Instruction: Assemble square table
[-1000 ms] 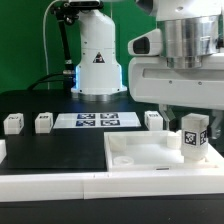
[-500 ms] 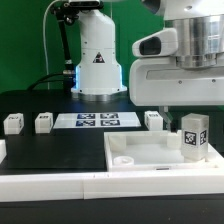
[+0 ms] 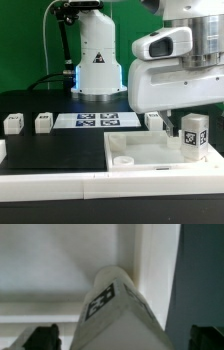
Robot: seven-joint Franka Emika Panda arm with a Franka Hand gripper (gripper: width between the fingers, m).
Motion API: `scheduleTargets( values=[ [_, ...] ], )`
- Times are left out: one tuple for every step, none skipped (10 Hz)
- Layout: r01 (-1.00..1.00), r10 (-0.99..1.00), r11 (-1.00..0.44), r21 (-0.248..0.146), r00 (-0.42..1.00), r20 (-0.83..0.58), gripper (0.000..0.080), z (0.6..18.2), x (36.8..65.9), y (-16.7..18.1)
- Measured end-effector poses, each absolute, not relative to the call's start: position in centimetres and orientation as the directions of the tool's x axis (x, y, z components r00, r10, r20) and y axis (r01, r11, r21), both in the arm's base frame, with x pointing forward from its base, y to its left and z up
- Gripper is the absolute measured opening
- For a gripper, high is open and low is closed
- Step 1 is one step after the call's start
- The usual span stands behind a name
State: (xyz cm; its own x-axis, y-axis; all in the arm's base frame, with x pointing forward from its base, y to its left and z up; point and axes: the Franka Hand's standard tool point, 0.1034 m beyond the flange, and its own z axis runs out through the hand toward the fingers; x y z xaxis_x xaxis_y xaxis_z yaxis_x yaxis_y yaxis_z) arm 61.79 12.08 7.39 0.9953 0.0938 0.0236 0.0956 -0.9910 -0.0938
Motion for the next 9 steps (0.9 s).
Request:
scheduleTargets(
  values=[
    [0.136, 0.134, -0.986, -0.093, 0.991, 0.027, 0.0649, 7.39, 61.77, 12.21],
    [0.218, 0.215, -0.972, -0.087, 0.976, 0.035, 0.0649, 7.39, 61.77, 12.26],
    [0.277, 0.274, -0.958, -0.081, 0.961, 0.04, 0.0649, 7.38, 61.77, 12.25],
    [0.318, 0.315, -0.945, -0.078, 0.948, 0.043, 0.0649, 7.38, 61.79, 12.11],
    [0.385, 0.383, -0.92, -0.069, 0.923, 0.051, 0.0649, 7.42, 61.87, 12.03],
    [0.418, 0.415, -0.907, -0.059, 0.908, 0.056, 0.0649, 7.5, 61.99, 12.03],
    [0.438, 0.435, -0.897, -0.055, 0.899, 0.058, 0.0649, 7.52, 62.01, 12.0],
    [0.481, 0.478, -0.875, -0.05, 0.876, 0.059, 0.0649, 7.51, 62.02, 11.93],
    [0.471, 0.468, -0.881, -0.05, 0.882, 0.058, 0.0548, 7.48, 62.01, 11.92]
  ],
)
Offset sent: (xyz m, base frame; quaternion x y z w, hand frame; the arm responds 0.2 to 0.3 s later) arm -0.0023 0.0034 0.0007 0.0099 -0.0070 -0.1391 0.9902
